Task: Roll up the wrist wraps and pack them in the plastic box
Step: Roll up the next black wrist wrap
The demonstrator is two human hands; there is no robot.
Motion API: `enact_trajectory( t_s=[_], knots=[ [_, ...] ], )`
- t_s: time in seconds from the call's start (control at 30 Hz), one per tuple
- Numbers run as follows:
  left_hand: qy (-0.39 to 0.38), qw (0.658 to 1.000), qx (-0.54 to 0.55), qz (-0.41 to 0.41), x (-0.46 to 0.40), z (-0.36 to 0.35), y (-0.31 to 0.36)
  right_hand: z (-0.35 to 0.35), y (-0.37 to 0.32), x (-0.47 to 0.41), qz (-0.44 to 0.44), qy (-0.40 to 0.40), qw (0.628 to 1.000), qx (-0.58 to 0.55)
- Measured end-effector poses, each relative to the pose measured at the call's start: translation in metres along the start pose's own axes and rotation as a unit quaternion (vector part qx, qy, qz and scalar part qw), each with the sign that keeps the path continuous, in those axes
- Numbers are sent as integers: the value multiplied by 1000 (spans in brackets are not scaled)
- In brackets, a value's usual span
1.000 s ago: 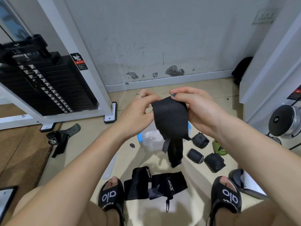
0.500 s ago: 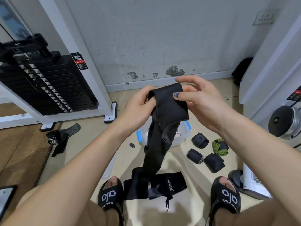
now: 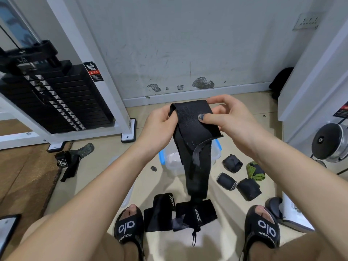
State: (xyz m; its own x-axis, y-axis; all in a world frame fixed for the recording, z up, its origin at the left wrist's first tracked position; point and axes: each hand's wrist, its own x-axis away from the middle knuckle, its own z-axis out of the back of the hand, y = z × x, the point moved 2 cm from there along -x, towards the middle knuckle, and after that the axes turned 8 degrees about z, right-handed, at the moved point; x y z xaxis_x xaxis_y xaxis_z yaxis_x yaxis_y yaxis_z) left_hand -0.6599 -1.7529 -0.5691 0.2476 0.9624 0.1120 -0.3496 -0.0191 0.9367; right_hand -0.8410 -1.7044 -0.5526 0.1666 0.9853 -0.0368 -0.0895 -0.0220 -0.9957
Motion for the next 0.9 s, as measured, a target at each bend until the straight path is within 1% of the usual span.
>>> enact_trajectory(
  t_s=[0.1,0.27,0.47,0.6,0.8,0.9],
  knots=[
    [-2,998,59,22,-1,0,3,2,3,-1,-10,-11,1000,14],
    [0,994,102,49,-4,3,5,4,5,-2,13,-6,998,57],
    [9,992,106,64,-5,6,5,-1,10,0,-2,-33,998,47],
    [-5,990,120,73,-1,8,9,-7,18,2,-13,-72,995,74],
    [-9,986,143,85,1,9,12,-11,19,2,-2,-109,988,110],
    [-12,982,160,98,2,10,13,-11,17,4,7,-113,985,126]
  ],
)
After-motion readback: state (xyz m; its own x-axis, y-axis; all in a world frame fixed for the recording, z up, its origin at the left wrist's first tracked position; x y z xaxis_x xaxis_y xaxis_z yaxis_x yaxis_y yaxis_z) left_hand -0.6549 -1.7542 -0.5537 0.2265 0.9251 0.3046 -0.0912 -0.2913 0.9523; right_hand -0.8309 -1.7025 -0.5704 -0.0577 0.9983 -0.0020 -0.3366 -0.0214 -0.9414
